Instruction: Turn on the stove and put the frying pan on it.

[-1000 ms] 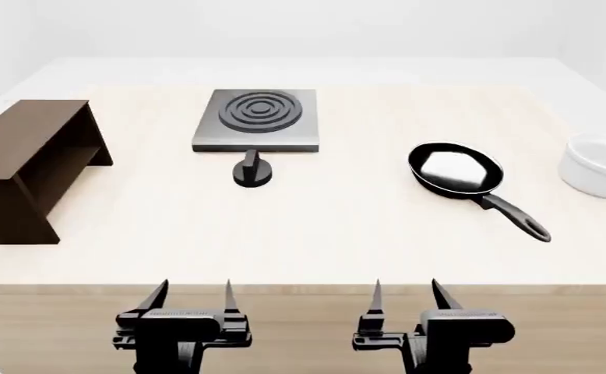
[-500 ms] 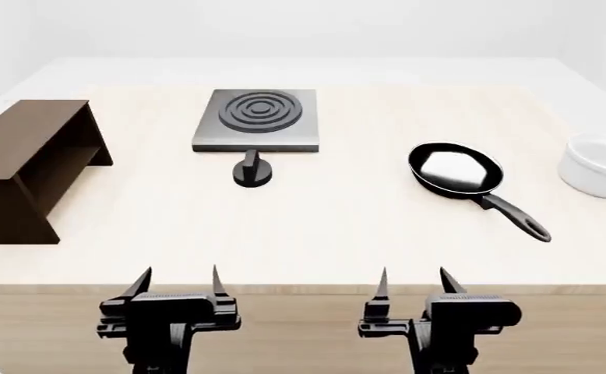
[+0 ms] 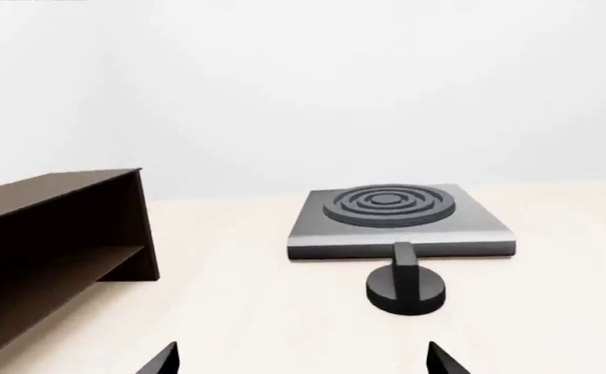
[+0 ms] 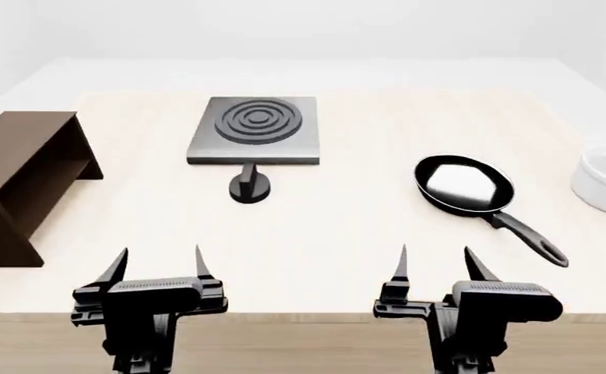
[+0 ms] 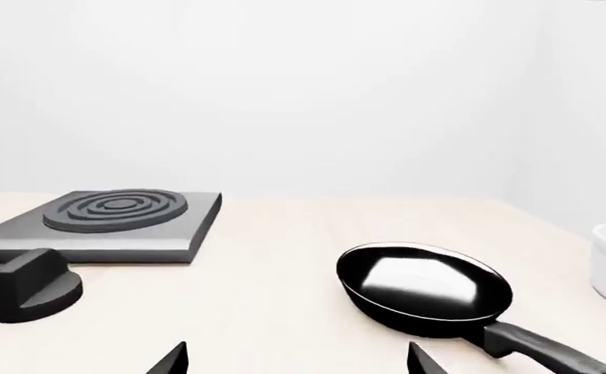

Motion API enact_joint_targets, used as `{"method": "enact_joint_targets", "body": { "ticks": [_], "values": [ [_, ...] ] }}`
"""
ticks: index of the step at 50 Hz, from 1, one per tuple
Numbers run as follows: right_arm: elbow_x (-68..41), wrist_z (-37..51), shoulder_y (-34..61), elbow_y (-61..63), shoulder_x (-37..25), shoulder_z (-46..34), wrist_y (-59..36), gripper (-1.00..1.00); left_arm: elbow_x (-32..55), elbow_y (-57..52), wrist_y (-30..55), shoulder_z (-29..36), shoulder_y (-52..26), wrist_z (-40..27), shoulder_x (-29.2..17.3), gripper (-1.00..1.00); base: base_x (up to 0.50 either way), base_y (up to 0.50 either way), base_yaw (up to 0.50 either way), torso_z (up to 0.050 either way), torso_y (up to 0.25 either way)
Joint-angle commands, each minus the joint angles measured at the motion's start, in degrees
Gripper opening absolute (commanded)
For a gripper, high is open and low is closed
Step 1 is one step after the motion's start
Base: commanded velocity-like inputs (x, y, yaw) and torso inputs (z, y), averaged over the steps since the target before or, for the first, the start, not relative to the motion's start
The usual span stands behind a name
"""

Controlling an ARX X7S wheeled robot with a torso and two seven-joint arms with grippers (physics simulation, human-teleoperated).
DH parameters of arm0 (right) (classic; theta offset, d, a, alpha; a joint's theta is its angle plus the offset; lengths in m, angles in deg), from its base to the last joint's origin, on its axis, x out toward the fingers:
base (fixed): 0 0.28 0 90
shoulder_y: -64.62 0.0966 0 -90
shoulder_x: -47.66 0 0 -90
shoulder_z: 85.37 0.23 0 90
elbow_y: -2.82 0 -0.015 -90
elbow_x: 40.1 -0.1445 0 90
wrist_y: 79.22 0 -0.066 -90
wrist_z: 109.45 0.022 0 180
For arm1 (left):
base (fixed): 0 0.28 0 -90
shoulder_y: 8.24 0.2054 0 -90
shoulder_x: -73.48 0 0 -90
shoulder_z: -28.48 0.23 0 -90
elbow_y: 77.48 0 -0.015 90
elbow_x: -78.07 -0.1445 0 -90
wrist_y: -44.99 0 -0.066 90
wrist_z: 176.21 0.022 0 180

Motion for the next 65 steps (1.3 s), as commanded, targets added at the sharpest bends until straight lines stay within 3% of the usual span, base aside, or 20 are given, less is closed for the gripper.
{"method": "enact_joint_targets", "body": {
  "ticks": [1, 33, 43, 65],
  "values": [
    [-1.53, 0.46, -0.28, 0.55, -0.63, 0.04, 1.18, 1.0, 0.26, -0.67, 0.17, 0.67, 0.18, -1.0, -0.65, 1.0, 0.5, 0.0, 0.0, 0.0, 0.0],
    [-2.5, 2.11, 0.16, -0.41, -2.13, -1.7, 0.16, 1.0, 1.59, -0.14, 0.56, 2.12, -0.11, -2.58, -1.9, 1.0, 0.5, 0.0, 0.0, 0.0, 0.0],
    [-2.11, 2.89, 0.25, -0.62, -2.5, -2.46, -0.34, 1.0, 1.13, 1.55, 0.58, 2.51, -1.21, -3.41, -2.41, 1.0, 0.04, 0.0, 0.0, 0.0, 0.002],
    [-2.43, 3.69, 0.16, -1.72, -3.22, -3.52, 0.16, 1.0, -1.74, 26.73, -7.1, 2.9, -8.89, -7.53, -2.37, 1.0, 0.0, 0.0, 0.0, 0.0, 0.0]
  ]
}}
